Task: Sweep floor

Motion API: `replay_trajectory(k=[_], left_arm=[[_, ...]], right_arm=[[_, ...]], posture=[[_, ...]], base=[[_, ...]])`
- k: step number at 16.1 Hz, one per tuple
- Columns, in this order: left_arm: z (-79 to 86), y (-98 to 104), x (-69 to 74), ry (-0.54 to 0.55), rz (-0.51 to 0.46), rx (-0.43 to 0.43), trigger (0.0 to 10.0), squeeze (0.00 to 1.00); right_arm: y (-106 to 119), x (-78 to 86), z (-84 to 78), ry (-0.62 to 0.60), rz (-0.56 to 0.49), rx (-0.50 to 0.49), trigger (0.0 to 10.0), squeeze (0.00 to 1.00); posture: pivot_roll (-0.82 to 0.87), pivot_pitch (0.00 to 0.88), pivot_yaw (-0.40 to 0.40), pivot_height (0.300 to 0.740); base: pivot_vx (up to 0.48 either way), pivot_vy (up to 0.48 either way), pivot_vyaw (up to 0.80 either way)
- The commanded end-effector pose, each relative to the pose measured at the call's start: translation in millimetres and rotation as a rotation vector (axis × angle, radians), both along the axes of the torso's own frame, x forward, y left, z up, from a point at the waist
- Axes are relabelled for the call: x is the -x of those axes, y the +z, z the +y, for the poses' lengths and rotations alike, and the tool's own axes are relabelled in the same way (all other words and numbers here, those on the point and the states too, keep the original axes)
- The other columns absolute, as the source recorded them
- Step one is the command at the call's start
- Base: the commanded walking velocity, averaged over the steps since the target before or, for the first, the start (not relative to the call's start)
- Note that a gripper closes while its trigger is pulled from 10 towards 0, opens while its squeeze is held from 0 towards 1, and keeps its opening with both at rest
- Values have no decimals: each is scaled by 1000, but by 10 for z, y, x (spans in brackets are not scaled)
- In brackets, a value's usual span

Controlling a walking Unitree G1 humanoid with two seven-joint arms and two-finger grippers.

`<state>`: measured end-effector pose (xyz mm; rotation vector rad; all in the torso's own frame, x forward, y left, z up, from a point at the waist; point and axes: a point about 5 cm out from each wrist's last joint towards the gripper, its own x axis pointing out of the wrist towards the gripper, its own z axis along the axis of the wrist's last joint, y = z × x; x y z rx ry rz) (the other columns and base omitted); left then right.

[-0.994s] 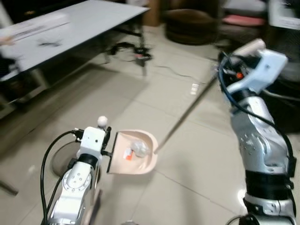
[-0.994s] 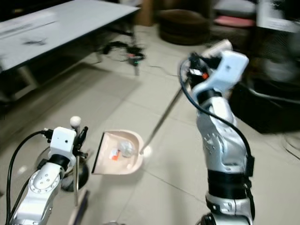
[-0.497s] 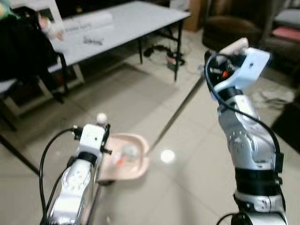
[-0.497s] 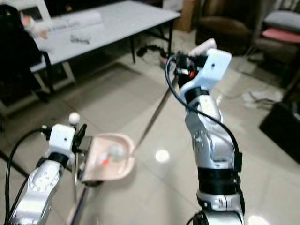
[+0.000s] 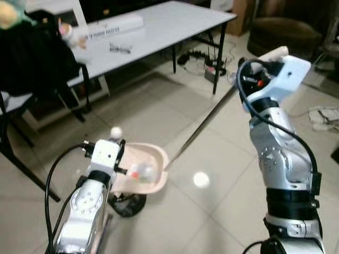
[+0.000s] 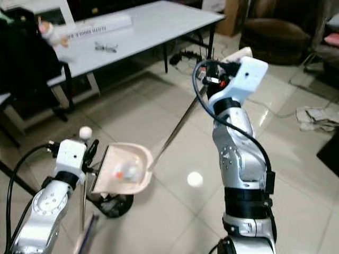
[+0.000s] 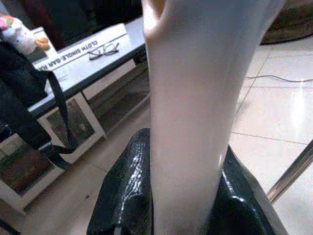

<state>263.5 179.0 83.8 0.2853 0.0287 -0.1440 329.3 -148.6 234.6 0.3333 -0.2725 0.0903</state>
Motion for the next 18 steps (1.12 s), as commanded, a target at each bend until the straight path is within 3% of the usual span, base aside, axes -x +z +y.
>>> replay_trajectory(k=[1, 9, 13, 18], left_arm=[[-35, 99, -13, -19, -44, -7, 10000, 0], [-42, 97, 9, -28, -36, -14, 10000, 0], [-51, 101, -2, -41, -34, -13, 10000, 0], [-70, 102, -19, -45, -24, 22, 10000, 0]], right_arm=[[129, 9, -53, -17, -56, 0, 10000, 0], [92, 11, -23, 6, -47, -7, 10000, 0], [65, 19, -133, -44, -41, -11, 10000, 0], [101, 54, -297, -110, -68, 10, 10000, 0]], posture=[[-90, 0, 55, 740], [-82, 0, 57, 740], [-88, 0, 62, 740], [-98, 0, 69, 740]], base=[[334, 0, 0], [336, 0, 700], [331, 0, 0], [0, 0, 0]])
